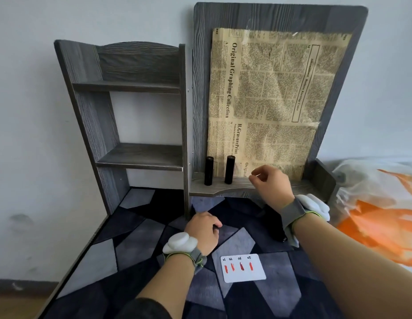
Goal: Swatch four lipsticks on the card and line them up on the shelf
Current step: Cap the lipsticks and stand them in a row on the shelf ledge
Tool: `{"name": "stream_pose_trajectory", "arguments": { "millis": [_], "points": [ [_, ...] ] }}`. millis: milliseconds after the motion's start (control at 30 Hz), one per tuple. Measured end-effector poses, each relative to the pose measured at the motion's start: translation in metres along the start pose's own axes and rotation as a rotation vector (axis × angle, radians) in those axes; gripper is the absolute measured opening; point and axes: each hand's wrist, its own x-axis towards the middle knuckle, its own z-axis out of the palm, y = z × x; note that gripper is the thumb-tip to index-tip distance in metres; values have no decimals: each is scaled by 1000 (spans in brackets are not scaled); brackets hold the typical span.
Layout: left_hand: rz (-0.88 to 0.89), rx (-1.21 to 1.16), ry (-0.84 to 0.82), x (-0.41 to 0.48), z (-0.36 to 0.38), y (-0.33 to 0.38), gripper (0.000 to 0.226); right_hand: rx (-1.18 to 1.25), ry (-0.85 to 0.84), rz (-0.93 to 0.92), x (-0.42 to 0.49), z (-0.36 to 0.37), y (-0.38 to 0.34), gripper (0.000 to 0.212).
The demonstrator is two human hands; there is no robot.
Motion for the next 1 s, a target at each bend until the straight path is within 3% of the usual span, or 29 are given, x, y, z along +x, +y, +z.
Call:
{"name": "stream_pose_trajectory", "arguments": {
  "millis": [233,433,500,633,1000],
  "points": [
    [-29,-13,-7,-16,6,9,32,-117,-44,81,-24,-33,29,12],
    [-54,-32,-21,-22,9,11,34,-311,-300,129,-35,-37,59,20],
    [-57,-44,0,-23,9,12,33,-385,-338,142,-37,-34,63,6],
    [-63,-56,21,-22,8,11,31,-514,-390,232,-44,-26,62,37],
    [-54,-62,-6,-23,8,8,32,-522,-395,319,-49,-27,50,34]
  ]
}}
